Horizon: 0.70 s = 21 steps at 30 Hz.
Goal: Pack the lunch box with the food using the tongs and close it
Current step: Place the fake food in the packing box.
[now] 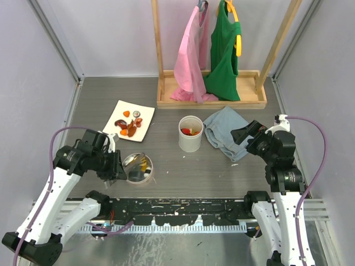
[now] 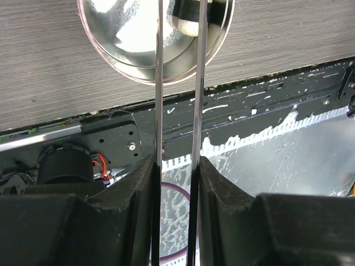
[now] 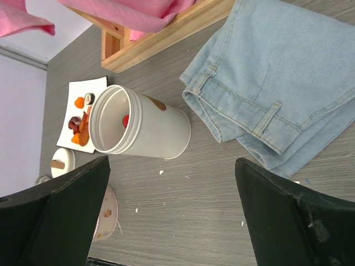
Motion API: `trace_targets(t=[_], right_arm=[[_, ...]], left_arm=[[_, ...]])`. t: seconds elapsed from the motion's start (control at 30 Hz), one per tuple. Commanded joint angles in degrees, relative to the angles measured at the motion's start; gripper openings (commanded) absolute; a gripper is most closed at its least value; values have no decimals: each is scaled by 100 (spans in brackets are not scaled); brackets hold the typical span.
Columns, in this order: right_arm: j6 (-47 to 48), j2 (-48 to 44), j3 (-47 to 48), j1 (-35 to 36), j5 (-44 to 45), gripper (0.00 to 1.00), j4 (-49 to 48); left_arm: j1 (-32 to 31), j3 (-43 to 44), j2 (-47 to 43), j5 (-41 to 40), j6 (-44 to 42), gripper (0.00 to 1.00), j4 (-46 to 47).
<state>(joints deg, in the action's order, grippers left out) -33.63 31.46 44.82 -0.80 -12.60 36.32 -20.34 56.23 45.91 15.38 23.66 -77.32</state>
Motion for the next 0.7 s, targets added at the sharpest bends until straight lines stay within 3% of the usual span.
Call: trace_targets(t=[0.0,0.33,0.67], right_arm=[[237,-68,28,36,176,100,-88],[325,-70,3,36,235,100,-54],[388,-27,-47,36,313,100,-54]], left_arm=[[-57,-49,15,269,110,31,446],[-154,24,45,140,130,43,502],[-157,477,-181,-173,58,45,82]])
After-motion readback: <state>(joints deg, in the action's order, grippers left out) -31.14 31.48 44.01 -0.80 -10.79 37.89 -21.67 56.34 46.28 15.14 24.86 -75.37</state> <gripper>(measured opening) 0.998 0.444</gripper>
